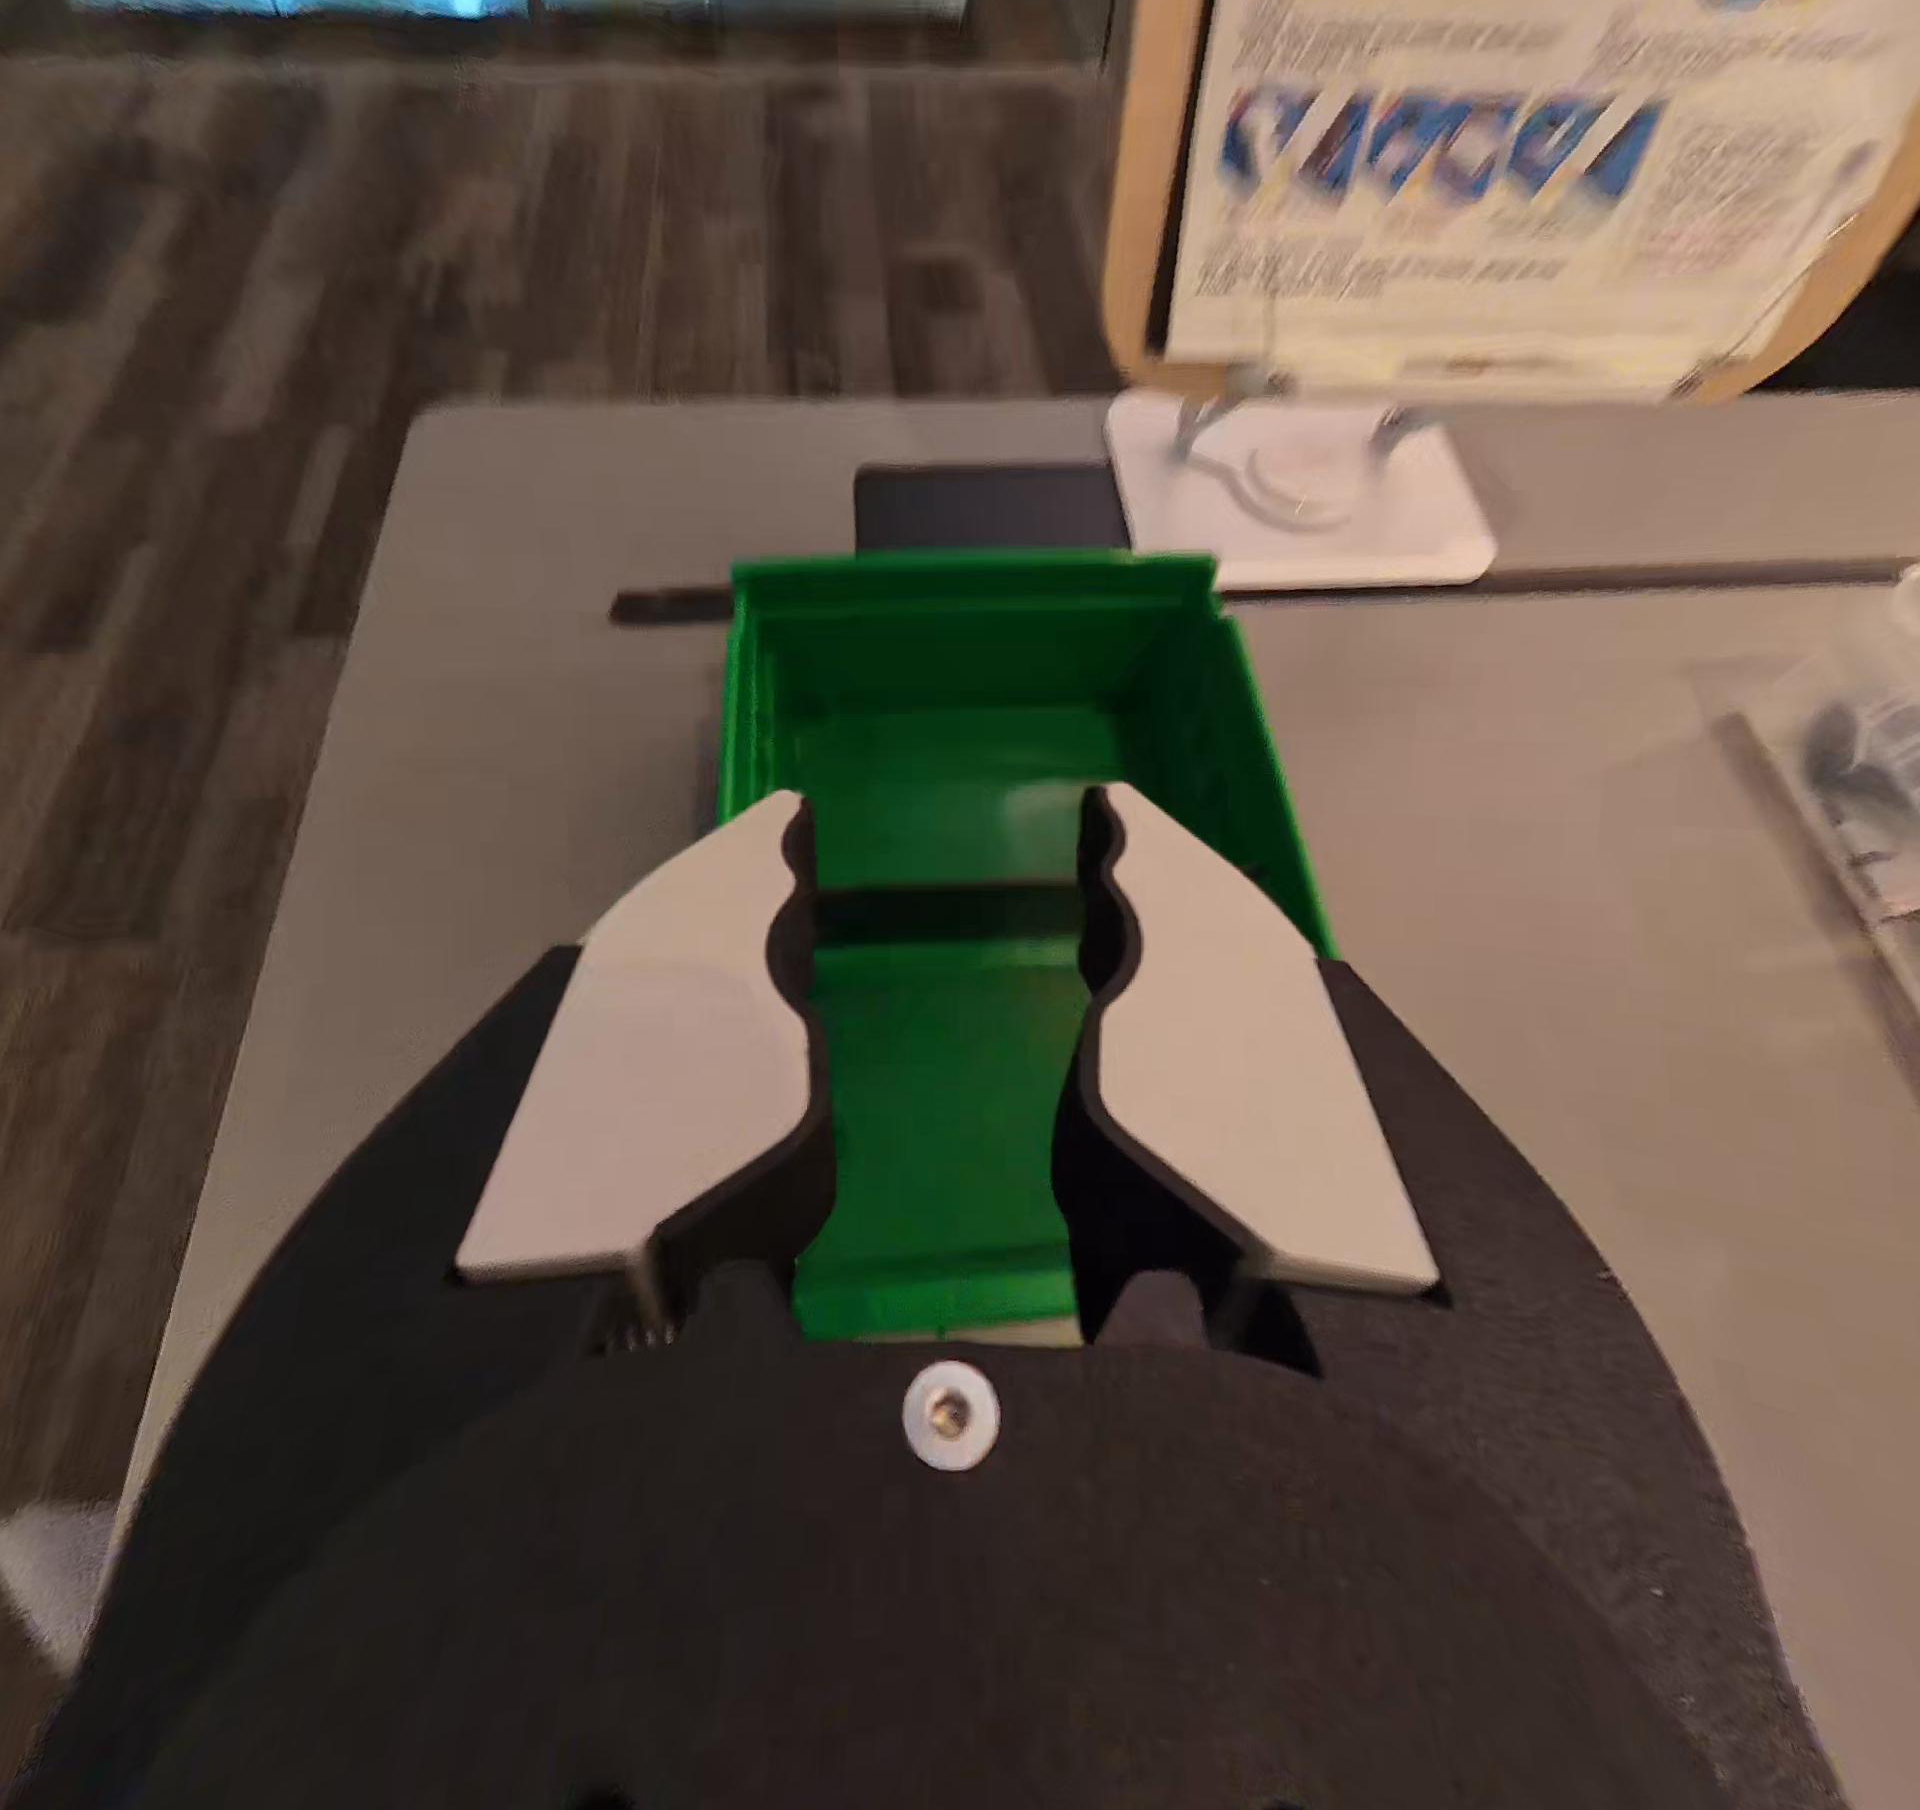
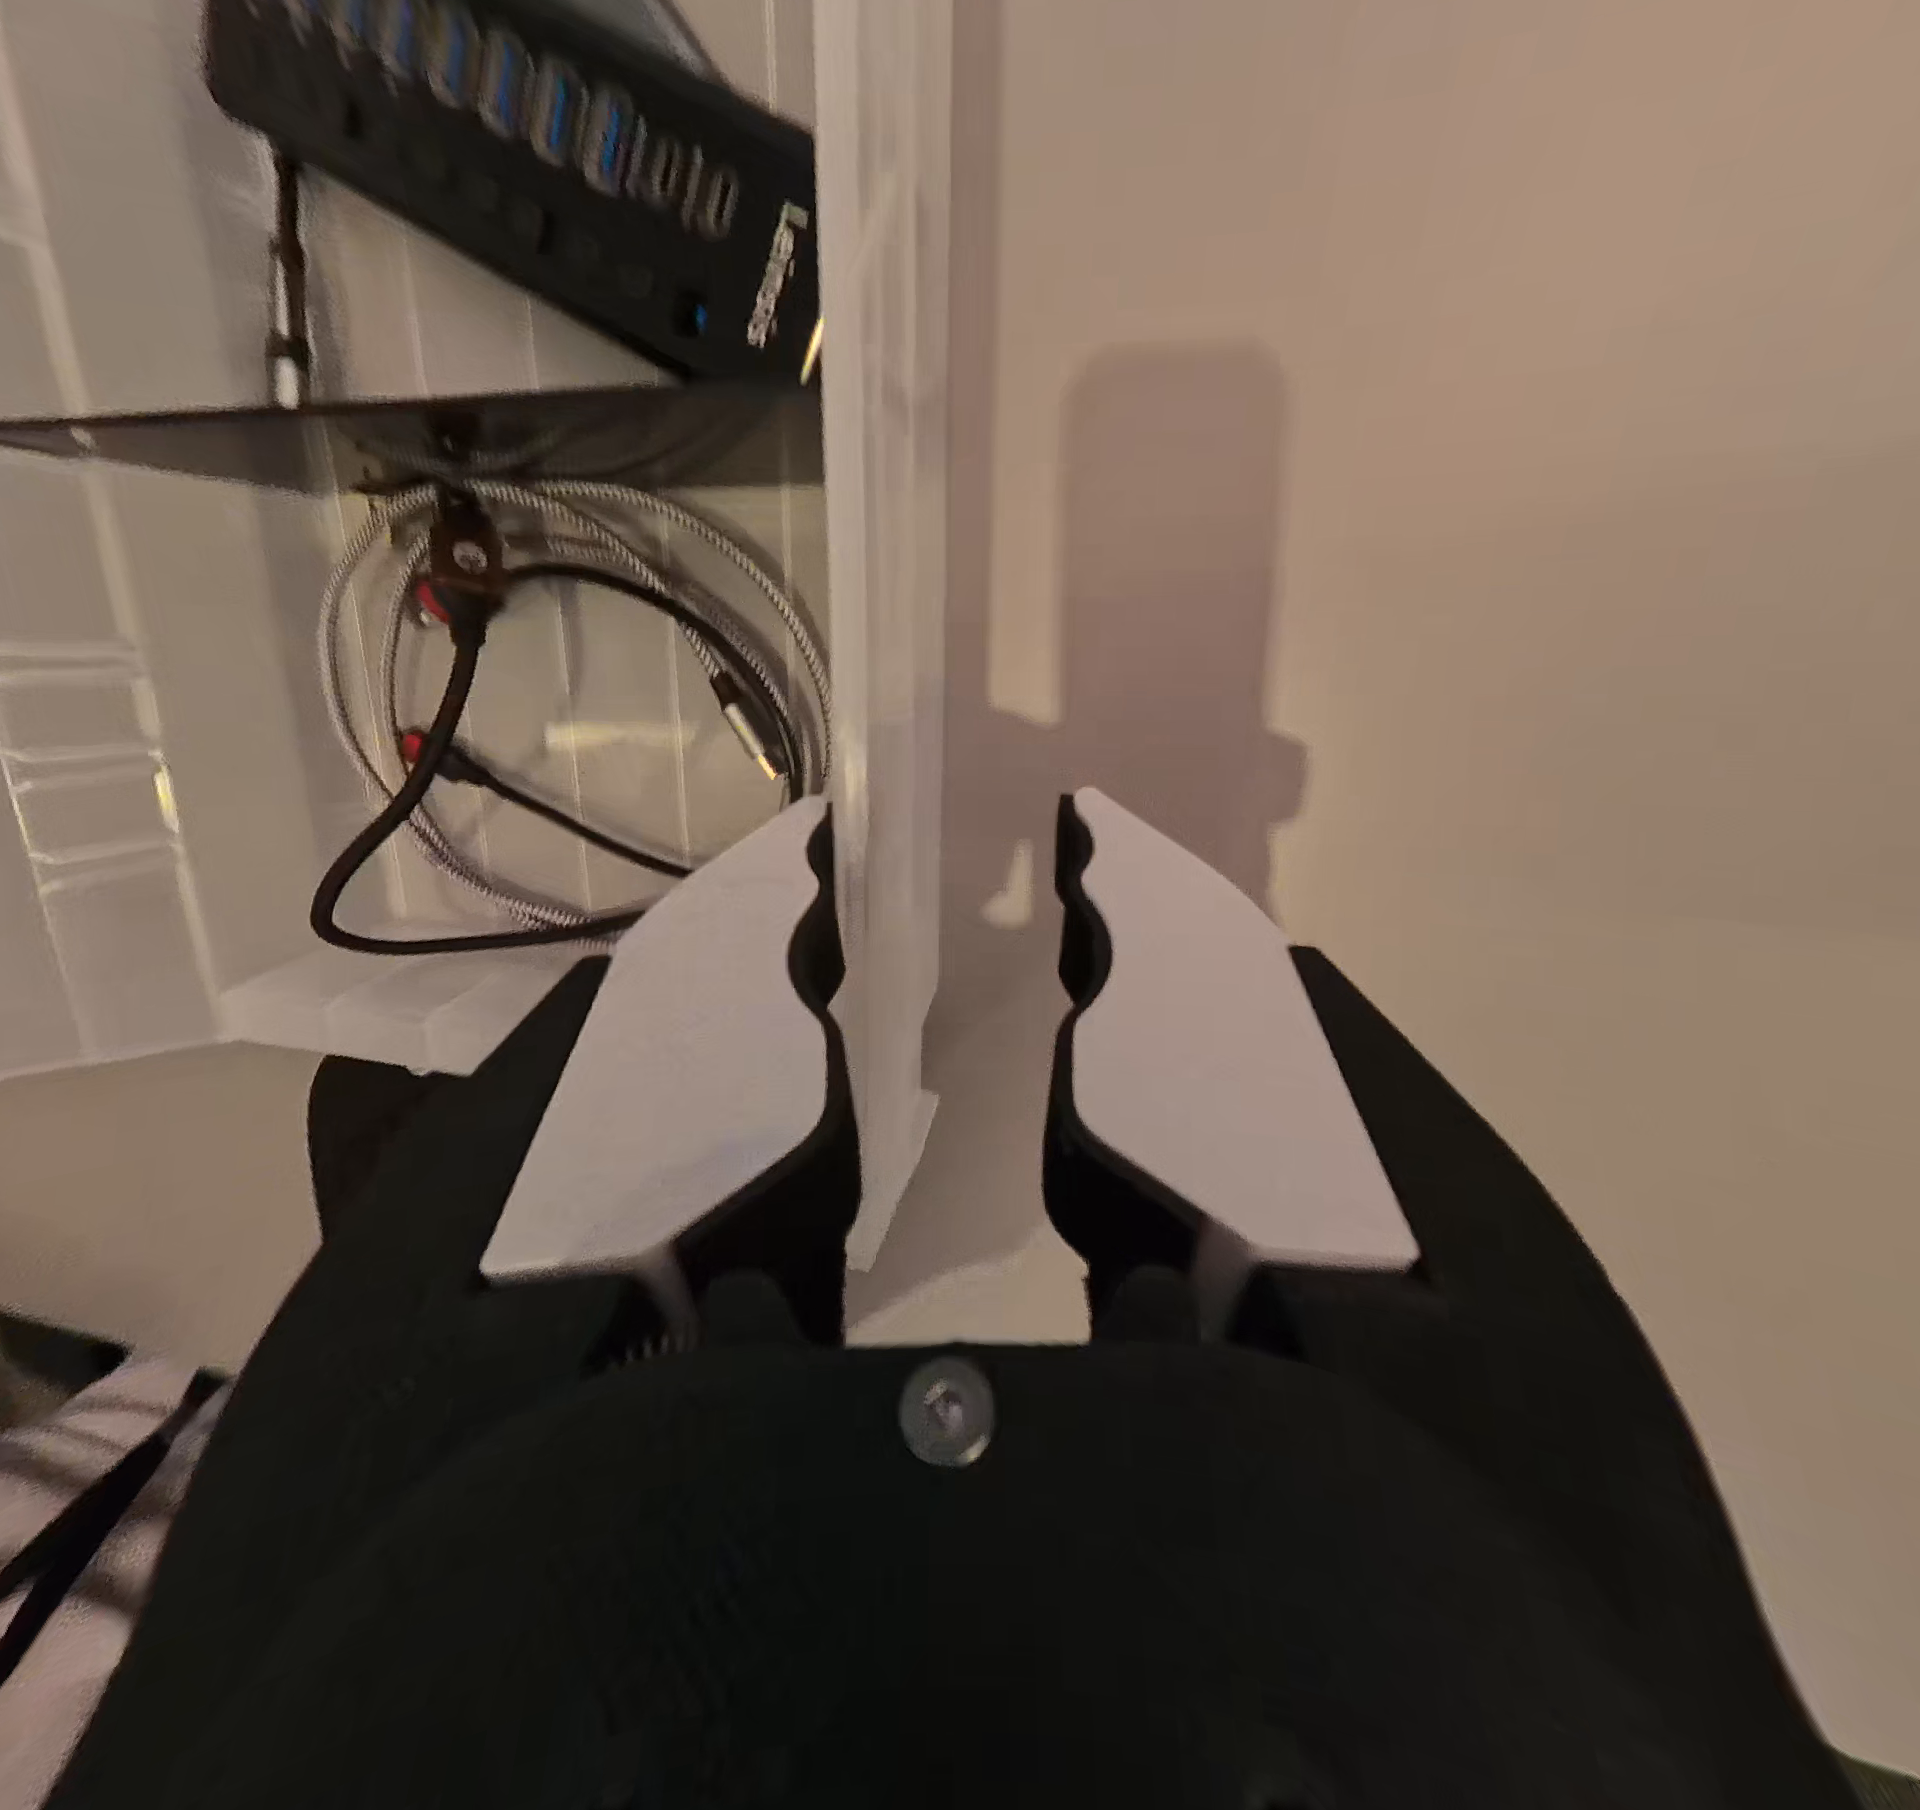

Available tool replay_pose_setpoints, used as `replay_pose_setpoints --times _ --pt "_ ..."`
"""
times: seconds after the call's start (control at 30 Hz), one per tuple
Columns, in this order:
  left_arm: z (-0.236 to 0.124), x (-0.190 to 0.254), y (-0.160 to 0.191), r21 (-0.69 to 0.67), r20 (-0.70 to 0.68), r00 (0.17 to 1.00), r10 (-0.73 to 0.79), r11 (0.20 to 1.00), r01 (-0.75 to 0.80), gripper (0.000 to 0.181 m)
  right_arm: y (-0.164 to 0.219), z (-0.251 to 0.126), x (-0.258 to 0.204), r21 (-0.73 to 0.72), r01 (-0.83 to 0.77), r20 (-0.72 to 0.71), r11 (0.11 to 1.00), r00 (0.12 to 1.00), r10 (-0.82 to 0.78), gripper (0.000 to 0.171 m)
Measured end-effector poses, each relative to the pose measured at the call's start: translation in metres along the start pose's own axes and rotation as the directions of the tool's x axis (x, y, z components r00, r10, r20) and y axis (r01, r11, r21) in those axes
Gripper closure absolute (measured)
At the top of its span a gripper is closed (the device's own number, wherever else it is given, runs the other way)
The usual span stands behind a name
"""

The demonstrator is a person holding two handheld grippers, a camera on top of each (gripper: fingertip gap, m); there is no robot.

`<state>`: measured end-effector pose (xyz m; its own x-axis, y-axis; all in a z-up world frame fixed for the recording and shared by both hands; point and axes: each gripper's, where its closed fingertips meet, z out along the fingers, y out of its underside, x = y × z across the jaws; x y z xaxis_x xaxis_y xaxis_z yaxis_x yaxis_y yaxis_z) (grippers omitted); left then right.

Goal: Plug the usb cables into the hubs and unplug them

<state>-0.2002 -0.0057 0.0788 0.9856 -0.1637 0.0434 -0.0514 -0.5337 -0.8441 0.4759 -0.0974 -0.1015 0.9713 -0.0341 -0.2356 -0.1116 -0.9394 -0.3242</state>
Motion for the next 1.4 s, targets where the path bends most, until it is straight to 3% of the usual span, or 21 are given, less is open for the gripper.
replay_pose_setpoints --times 0.17,0.33,0.43,0.5,0.6,0.77,0.9,1.0,1.17,1.4 --pt "0.037 -0.023 0.069 -0.383 0.003 0.998 -0.069 0.921 0.065 0.127 0.015 0.020 -0.008 -0.148 0.014 -0.002 0.989 1.000 -0.014 0.154" --pt "0.055 -0.055 0.080 -0.390 0.047 0.976 -0.213 0.895 0.214 0.130 0.022 0.025 -0.014 -0.195 -0.005 0.057 0.981 0.998 0.017 0.157" --pt "0.063 -0.069 0.105 -0.483 0.086 0.968 -0.236 0.840 0.248 0.128 0.022 0.026 -0.014 -0.208 -0.011 0.044 0.978 0.999 0.021 0.157" --pt "0.070 -0.068 0.120 -0.544 0.064 0.961 -0.269 0.798 0.260 0.147 0.023 0.028 -0.014 -0.222 -0.004 0.026 0.975 1.000 0.010 0.157" --pt "0.080 -0.066 0.134 -0.604 0.055 0.955 -0.293 0.752 0.265 0.161 0.027 0.031 -0.013 -0.249 0.005 0.001 0.968 1.000 -0.005 0.158" --pt "0.079 -0.053 0.152 -0.712 0.003 0.992 -0.126 0.697 0.091 0.176 0.029 0.032 -0.011 -0.271 0.025 -0.043 0.962 0.998 -0.038 0.163" --pt "0.078 -0.019 0.160 -0.777 -0.131 0.990 -0.046 0.625 -0.074 0.166 0.036 0.031 -0.017 -0.336 0.110 -0.054 0.936 0.989 -0.135 0.164" --pt "0.075 0.003 0.182 -0.850 -0.213 0.977 0.007 0.491 -0.189 0.156 0.043 0.033 -0.037 -0.360 0.216 0.016 0.908 0.974 -0.226 0.159" --pt "0.068 0.032 0.185 -0.871 -0.252 0.968 -0.004 0.437 -0.225 0.159 0.044 0.036 -0.053 -0.409 0.220 0.014 0.886 0.972 -0.234 0.160" --pt "0.065 0.052 0.188 -0.906 -0.230 0.969 0.094 0.342 -0.248 0.160 0.043 0.041 -0.077 -0.468 0.236 0.024 0.852 0.967 -0.255 0.160"
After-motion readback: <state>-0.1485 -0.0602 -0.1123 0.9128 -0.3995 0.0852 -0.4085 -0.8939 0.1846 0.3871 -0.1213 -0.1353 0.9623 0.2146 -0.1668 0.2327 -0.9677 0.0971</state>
